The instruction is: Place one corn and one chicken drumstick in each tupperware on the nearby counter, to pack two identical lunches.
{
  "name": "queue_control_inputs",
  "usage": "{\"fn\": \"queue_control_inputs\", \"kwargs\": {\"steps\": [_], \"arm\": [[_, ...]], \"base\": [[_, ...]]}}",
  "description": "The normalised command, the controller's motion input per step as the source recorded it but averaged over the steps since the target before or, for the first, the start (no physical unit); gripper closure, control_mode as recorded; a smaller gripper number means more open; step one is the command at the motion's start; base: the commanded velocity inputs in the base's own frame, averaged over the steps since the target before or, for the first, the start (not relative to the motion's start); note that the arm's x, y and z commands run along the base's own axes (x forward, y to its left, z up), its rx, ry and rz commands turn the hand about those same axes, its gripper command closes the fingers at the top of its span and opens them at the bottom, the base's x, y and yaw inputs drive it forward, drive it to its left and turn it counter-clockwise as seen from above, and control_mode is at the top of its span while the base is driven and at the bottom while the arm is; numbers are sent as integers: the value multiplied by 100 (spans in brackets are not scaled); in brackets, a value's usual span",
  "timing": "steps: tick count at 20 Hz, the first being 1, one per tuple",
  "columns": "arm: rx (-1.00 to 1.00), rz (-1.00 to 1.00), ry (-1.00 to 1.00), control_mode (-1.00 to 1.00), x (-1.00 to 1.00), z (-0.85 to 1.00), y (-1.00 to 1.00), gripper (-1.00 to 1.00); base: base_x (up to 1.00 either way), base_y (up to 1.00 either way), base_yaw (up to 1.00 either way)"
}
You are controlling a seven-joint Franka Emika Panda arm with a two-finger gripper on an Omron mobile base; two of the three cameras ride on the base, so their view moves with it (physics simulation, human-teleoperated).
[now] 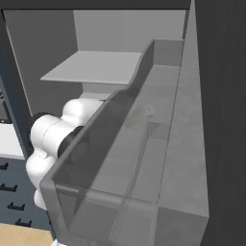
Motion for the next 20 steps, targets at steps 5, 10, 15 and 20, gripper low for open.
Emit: {"fn": "queue_control_inputs", "kwargs": {"steps": [5,10,15,20], "arm": [[0,0,0,-100,0,0,0,100],[1,0,-3,-100,-66,-5,-10,100],[5,0,-17,-100,-100,76,-7,100],[0,0,-1,-100,-100,81,0,100]], "base": [[0,0,0],[0,0,0],[0,0,0],[0,0,0]]}}
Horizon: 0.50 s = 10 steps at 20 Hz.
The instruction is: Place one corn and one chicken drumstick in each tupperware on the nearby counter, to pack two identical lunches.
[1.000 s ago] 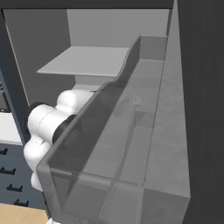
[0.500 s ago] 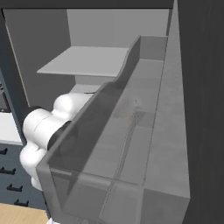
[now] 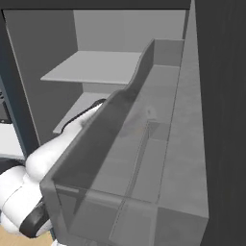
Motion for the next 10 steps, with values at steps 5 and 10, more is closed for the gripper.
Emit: {"fn": "queue_control_inputs", "kwargs": {"steps": [5,10], "arm": [[-5,0,8,-100,-100,59,33,100],[-5,0,10,-100,-100,49,64,100]], "base": [[0,0,0],[0,0,0]]}}
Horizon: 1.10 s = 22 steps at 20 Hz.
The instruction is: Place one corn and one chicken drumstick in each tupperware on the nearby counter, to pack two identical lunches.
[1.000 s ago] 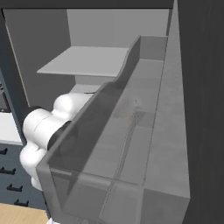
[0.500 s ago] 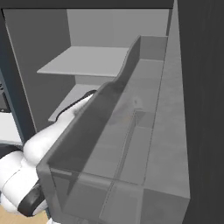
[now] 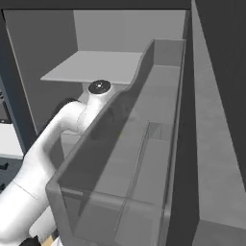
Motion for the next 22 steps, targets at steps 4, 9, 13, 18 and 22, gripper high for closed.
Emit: {"fn": "queue_control_inputs", "kwargs": {"steps": [4,9,13,18,22], "arm": [[-9,0,9,100,-75,37,64,100],[0,0,0,100,0,0,0,100],[0,0,0,100,0,0,0,100],[0,0,0,100,0,0,0,100],[0,0,0,100,0,0,0,100]], "base": [[-25,19,1],[-100,94,10],[-99,100,11],[-35,100,13],[8,100,13]]}}
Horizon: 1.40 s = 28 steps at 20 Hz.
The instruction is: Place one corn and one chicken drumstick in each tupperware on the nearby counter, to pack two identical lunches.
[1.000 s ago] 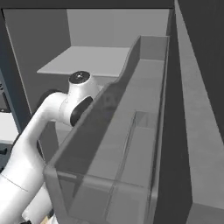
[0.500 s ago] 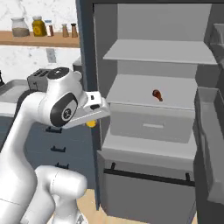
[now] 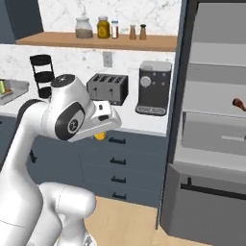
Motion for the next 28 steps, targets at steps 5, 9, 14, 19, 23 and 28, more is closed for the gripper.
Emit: {"fn": "queue_control_inputs", "kwargs": {"steps": [5,9,14,19,23,28], "arm": [[0,0,0,100,0,0,0,100],[0,0,0,100,0,0,0,100],[0,0,0,100,0,0,0,100],[0,0,0,100,0,0,0,100],[5,-7,9,-100,75,-51,0,100],[7,-9,8,-100,98,-100,32,100]], "base": [[93,100,1],[100,100,-4],[100,98,-9],[100,18,-8],[25,0,-3],[0,0,0]]}}
